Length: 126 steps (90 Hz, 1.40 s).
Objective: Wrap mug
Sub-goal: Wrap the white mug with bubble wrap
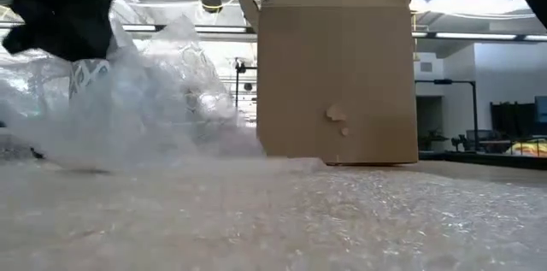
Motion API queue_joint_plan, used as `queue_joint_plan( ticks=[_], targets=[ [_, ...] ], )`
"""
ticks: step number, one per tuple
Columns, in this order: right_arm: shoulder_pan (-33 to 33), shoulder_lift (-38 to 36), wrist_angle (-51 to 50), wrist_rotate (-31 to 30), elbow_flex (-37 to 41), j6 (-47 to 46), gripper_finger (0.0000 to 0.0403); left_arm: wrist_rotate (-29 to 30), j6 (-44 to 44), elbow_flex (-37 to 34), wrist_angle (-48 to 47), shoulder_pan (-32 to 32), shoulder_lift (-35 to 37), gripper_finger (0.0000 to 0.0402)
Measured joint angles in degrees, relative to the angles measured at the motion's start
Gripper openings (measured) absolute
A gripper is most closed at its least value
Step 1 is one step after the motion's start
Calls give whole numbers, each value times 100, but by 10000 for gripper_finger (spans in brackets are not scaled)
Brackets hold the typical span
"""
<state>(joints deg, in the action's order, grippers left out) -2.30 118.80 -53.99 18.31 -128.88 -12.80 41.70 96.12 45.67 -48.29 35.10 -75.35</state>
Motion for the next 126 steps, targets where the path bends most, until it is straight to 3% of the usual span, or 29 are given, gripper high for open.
queue_joint_plan(
  ticks=[15,26,66,90,109,126],
  targets=[
    [9,-165,1,-48,0,-2,118,-334,-463,-481,943,-425,11,97],
    [38,-155,-78,-51,4,7,118,-768,-1038,-456,1228,-664,35,96],
    [61,-155,-738,-68,4,457,118,-878,-2496,1461,141,-779,87,48],
    [85,-155,-1117,-68,4,817,118,-993,-2366,2291,-973,-770,94,47],
    [170,-331,-1696,-588,5,1235,118,-1025,-1840,2333,-1314,-600,93,47],
    [394,-432,-1768,-636,4,1457,118,-1015,-1500,2333,-1323,-401,94,47]
  ],
)
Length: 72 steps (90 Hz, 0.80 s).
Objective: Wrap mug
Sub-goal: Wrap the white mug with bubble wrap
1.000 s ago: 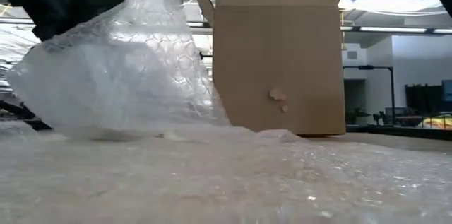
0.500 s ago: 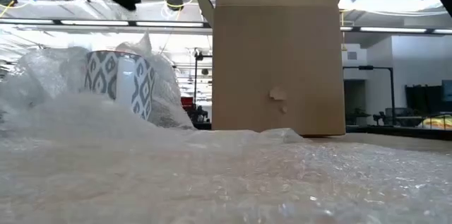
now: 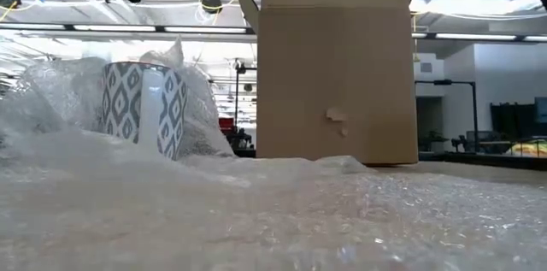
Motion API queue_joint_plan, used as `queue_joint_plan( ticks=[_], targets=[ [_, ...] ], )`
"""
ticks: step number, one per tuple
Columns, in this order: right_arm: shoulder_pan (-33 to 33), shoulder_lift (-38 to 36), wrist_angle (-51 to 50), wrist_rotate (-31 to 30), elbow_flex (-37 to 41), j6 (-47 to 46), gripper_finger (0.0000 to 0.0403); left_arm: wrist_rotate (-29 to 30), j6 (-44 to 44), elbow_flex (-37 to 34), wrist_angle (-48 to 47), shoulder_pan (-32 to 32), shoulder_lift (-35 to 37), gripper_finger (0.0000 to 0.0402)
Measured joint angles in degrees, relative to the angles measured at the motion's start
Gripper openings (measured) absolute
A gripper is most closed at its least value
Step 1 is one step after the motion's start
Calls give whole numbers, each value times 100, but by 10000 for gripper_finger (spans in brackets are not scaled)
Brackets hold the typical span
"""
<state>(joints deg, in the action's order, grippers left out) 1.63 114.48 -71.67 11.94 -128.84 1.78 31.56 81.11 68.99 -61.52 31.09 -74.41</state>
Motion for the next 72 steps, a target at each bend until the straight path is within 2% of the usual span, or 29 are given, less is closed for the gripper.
queue_joint_plan(
  ticks=[20,53,63,72],
  targets=[
    [104,-131,-269,-44,2,153,118,26,201,0,6,83,0,47],
    [119,-900,-820,-199,28,350,118,100,51,251,183,90,59,47],
    [138,-1313,-633,-195,610,474,118,167,-28,487,-67,90,59,47],
    [137,-1845,-143,-190,1642,471,118,365,-22,644,-236,81,67,47]
  ],
)
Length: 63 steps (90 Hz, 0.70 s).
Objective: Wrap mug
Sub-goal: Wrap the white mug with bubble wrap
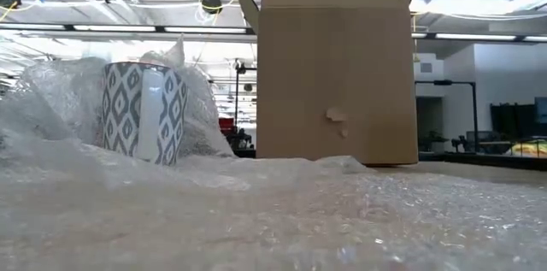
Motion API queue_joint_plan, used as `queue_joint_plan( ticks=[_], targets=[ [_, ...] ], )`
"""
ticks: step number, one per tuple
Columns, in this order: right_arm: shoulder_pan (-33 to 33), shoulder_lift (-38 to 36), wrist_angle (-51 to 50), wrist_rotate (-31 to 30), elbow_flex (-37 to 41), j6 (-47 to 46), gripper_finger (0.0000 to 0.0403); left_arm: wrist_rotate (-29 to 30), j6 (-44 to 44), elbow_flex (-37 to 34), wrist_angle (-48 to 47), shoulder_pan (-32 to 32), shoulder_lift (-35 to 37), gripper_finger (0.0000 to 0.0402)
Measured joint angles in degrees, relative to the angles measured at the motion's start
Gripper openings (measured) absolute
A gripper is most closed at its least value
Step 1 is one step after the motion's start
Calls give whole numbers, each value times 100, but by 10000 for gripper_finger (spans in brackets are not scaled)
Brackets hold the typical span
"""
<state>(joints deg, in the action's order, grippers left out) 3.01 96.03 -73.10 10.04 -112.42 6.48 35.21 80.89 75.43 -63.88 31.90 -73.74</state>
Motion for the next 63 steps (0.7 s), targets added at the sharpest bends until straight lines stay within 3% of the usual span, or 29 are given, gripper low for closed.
queue_joint_plan(
  ticks=[13,25,34,44,63],
  targets=[
    [-40,-843,1252,28,1731,-407,118,160,-110,-11,-207,-141,-14,47],
    [-53,-1347,1885,42,2682,-870,118,163,-591,-379,-127,-586,-45,47],
    [-53,-1531,2079,59,2969,-1215,118,-14,-1188,-692,730,-1002,-47,47],
    [-36,-1565,2074,61,3020,-1375,118,-772,-1824,-976,1556,-1368,-77,47],
    [172,-1565,2215,63,3020,-1508,118,-1334,-1535,-1612,1713,-1675,-132,47]
  ],
)
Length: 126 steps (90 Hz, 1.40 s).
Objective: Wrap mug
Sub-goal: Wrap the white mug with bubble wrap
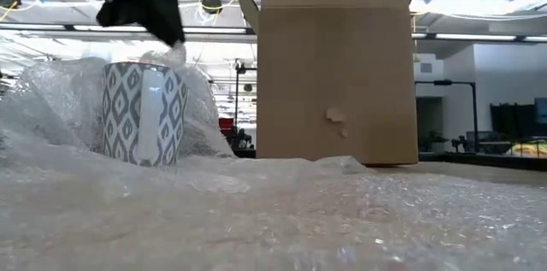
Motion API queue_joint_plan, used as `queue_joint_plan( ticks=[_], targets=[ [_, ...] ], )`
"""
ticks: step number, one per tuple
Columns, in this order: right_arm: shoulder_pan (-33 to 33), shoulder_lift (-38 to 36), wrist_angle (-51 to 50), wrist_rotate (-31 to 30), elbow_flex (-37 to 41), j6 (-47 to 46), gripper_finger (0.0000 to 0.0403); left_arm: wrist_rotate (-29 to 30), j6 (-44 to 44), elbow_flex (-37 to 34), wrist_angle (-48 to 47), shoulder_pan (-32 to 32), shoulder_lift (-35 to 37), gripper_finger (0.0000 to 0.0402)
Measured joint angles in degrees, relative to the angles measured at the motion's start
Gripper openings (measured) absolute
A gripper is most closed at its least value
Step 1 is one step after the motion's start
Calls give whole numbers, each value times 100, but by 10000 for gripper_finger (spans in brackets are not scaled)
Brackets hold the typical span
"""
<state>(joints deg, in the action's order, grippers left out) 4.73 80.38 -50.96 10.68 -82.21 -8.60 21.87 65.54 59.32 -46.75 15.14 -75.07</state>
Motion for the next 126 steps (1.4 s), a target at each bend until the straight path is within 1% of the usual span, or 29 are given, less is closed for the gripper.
queue_joint_plan(
  ticks=[7,23,55,64,71,80,98,113,126],
  targets=[
    [65,2,28,11,0,2,118,-140,172,-271,89,-1,-4,47],
    [90,4,50,11,-2,-1,118,-372,440,-921,1117,12,-4,47],
    [87,4,61,11,-2,-65,118,-238,758,-1702,1427,10,12,47],
    [87,4,71,8,-2,-100,118,-301,827,-1755,1509,14,7,47],
    [87,4,99,7,-2,-103,118,-320,667,-1765,1683,14,1,47],
    [76,7,161,4,-2,-101,118,-349,472,-1614,1690,10,-20,47],
    [74,7,322,0,-4,-97,118,-394,-12,-1002,1681,34,-20,47],
    [74,7,317,-15,-4,-4,118,-387,-252,-331,1183,60,-11,47],
    [74,7,314,-22,-4,188,118,-370,-452,258,530,60,-9,47]
  ],
)
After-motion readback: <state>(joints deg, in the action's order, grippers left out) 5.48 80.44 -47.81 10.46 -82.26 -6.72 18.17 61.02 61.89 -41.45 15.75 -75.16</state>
